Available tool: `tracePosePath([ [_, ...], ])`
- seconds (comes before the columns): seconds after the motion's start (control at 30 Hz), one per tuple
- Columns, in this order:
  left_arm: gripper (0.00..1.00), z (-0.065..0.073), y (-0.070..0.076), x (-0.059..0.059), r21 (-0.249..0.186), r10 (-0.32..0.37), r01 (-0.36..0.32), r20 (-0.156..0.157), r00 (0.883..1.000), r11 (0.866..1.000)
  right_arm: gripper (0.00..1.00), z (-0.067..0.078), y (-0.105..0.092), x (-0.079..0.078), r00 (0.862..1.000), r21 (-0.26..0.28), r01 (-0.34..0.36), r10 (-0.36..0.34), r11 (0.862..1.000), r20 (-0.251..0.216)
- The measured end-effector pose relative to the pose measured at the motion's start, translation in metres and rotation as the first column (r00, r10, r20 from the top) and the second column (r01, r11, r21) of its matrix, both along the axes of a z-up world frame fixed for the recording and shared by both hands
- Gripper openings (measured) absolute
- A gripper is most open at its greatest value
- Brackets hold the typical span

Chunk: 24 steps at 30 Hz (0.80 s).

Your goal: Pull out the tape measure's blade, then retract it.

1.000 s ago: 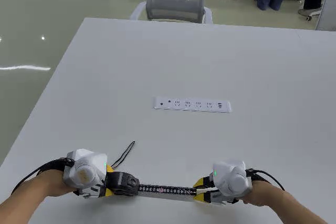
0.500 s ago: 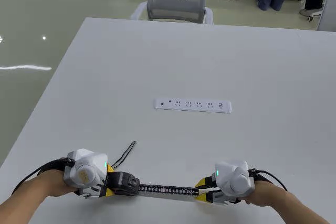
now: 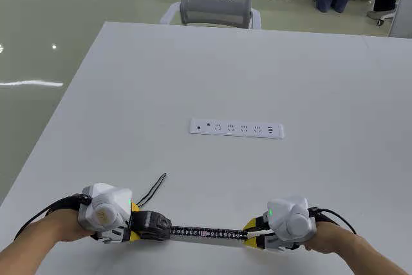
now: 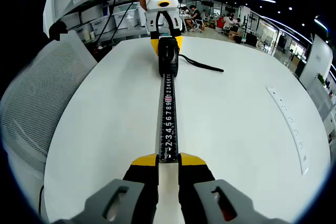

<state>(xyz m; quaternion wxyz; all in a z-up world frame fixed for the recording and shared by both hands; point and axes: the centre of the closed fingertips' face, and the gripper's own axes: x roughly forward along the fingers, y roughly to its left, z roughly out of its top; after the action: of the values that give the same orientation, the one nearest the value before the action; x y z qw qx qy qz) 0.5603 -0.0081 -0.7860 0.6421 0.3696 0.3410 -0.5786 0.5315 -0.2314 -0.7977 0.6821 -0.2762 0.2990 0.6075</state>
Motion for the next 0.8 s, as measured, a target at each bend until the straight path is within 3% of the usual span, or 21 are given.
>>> tracePosePath([
  [0.8, 0.26, 0.000, -0.001, 0.000, 0.002, 0.003, -0.003, 0.002, 1.000, 1.000, 0.12, 0.000, -0.011, 0.000, 1.000, -0.007, 0.011, -0.011, 1.000, -0.001],
])
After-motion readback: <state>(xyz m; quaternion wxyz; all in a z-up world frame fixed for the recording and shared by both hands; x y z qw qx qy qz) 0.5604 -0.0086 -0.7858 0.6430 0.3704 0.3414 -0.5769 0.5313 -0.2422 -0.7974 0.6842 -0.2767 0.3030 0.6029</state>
